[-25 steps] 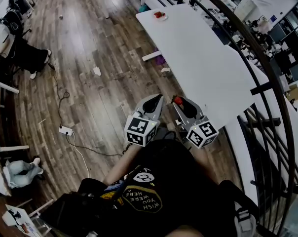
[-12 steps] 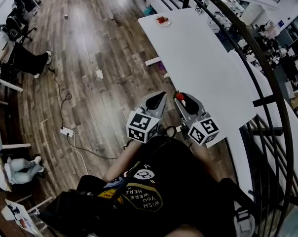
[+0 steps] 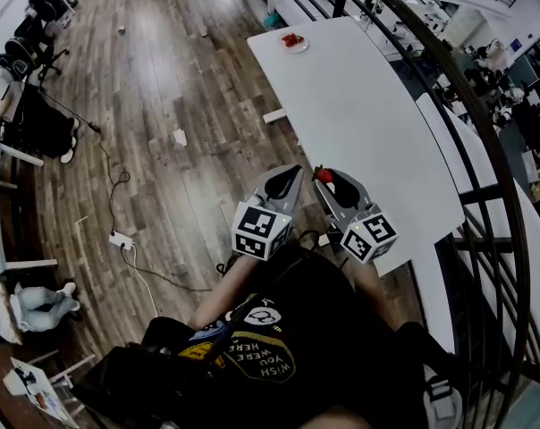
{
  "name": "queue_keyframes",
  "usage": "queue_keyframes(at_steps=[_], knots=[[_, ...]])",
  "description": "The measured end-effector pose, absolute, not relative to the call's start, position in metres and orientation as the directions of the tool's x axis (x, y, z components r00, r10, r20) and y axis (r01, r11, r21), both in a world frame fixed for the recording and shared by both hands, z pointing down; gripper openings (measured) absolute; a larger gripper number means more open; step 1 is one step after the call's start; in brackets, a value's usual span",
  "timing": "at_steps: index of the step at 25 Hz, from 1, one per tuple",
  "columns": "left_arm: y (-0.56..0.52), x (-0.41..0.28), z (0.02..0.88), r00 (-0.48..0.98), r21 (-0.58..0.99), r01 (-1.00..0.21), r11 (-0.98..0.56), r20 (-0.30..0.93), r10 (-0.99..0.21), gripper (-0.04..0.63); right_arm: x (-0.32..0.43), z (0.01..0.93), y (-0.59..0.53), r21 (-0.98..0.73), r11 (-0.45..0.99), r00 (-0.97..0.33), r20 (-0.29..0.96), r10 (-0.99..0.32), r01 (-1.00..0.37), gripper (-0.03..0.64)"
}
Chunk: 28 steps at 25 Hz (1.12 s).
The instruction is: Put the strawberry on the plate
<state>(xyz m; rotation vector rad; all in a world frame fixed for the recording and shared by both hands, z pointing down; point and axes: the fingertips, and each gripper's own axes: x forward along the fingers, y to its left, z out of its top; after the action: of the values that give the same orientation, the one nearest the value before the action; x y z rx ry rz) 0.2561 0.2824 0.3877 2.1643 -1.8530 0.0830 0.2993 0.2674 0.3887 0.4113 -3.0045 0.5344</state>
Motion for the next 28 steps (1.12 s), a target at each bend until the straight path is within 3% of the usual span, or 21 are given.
queue_keyframes(at_steps=[28], knots=[[0.224,0.124,0.395,0.279,0.261,-0.941,-0.217,0.231,-0.932,0.000,0.162,0.395,0.221,-0.341,0.879,-0.942,0.148,-0.301,-0.334,0.138]])
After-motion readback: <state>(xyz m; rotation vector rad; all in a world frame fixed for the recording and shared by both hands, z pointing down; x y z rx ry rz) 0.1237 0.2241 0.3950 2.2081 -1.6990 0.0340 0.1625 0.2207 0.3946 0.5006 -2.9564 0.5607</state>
